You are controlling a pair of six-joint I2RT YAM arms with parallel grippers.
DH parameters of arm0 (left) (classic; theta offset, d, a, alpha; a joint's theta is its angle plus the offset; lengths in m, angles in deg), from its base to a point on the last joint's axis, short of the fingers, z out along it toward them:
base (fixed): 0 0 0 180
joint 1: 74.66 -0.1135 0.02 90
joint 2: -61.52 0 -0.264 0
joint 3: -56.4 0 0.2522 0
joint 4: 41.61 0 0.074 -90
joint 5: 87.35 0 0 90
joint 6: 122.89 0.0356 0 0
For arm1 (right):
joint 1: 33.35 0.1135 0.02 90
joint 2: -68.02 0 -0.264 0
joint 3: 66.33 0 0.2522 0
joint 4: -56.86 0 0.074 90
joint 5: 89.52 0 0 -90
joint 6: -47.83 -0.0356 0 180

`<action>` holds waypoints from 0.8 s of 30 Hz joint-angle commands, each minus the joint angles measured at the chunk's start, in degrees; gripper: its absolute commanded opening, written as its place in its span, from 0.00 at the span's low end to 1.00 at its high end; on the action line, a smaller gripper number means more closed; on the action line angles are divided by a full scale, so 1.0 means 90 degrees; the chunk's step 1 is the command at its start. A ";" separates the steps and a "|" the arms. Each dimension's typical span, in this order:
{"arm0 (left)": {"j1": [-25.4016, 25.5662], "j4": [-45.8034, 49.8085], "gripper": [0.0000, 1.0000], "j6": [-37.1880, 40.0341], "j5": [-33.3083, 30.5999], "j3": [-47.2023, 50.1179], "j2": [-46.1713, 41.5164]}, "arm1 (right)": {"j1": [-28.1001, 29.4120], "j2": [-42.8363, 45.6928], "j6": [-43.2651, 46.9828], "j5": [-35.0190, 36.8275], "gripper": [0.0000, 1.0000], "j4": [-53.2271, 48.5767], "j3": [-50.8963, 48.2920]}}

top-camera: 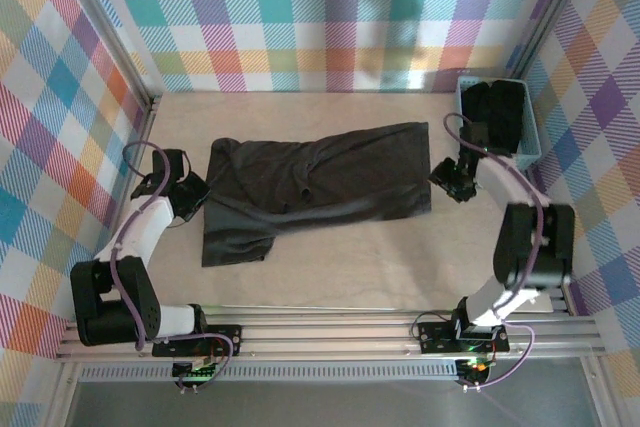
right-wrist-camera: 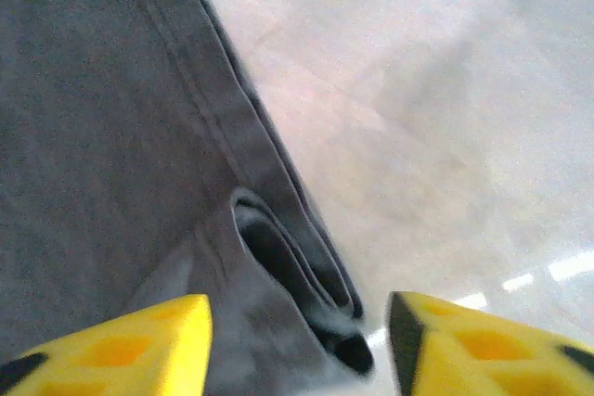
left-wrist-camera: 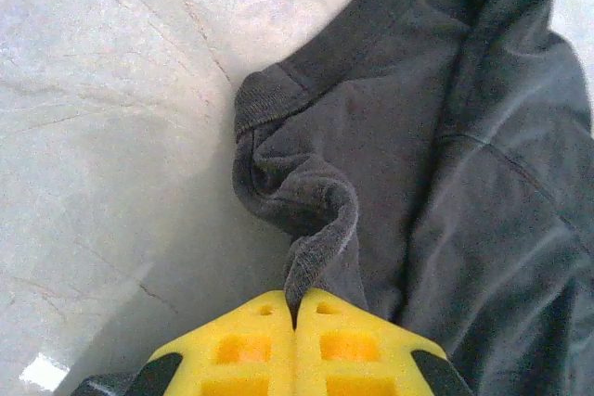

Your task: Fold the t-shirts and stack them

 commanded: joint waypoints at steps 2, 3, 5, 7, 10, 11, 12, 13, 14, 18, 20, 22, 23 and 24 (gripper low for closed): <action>-0.0083 -0.0021 0.00 0.0131 0.0093 0.0270 -0.0198 | 0.0360 0.0541 -0.0514 0.0089 0.43 0.0217 -0.1111; -0.0083 -0.0025 0.00 0.0129 0.0086 0.0276 -0.0198 | 0.0474 0.0552 -0.0598 0.0020 0.43 0.0401 -0.1289; -0.0083 0.0009 0.00 0.0121 0.0087 0.0270 -0.0204 | 0.0581 0.0384 -0.0689 -0.0079 0.43 0.0577 -0.1351; -0.0083 0.0040 0.00 0.0117 0.0096 0.0244 -0.0220 | 0.0581 0.0134 -0.0707 -0.0157 0.43 0.0680 -0.1257; -0.0083 0.0094 0.00 0.0129 0.0063 0.0216 -0.0267 | 0.0576 -0.0228 -0.0676 -0.0019 0.42 0.0551 -0.0938; -0.0083 0.0106 0.00 0.0129 0.0053 0.0202 -0.0282 | 0.0581 -0.0323 -0.0653 0.0028 0.42 0.0517 -0.0848; -0.0081 0.0095 0.00 0.0124 0.0066 0.0201 -0.0287 | 0.0583 -0.0404 -0.0633 0.0037 0.42 0.0533 -0.0802; -0.0077 0.0091 0.00 0.0116 0.0075 0.0198 -0.0281 | 0.0584 -0.0456 -0.0608 0.0041 0.42 0.0574 -0.0764; -0.0083 0.0087 0.00 0.0095 0.0086 0.0207 -0.0280 | 0.0575 -0.0542 -0.0577 0.0032 0.41 0.0564 -0.0694; -0.0080 0.0042 0.00 0.0069 0.0126 0.0227 -0.0283 | 0.0575 -0.0695 -0.0506 0.0016 0.36 0.0534 -0.0492; -0.0083 0.0050 0.00 0.0074 0.0125 0.0231 -0.0287 | 0.0583 -0.0724 -0.0504 0.0037 0.36 0.0495 -0.0442; -0.0078 0.0055 0.00 0.0074 0.0126 0.0226 -0.0298 | 0.0572 -0.0836 -0.0495 0.0056 0.36 0.0444 -0.0395; -0.0083 0.0046 0.00 0.0079 0.0133 0.0231 -0.0297 | 0.0574 -0.0926 -0.0483 0.0045 0.35 0.0432 -0.0372; -0.0083 0.0053 0.00 0.0074 0.0136 0.0227 -0.0302 | 0.0572 -0.1019 -0.0473 0.0034 0.35 0.0419 -0.0354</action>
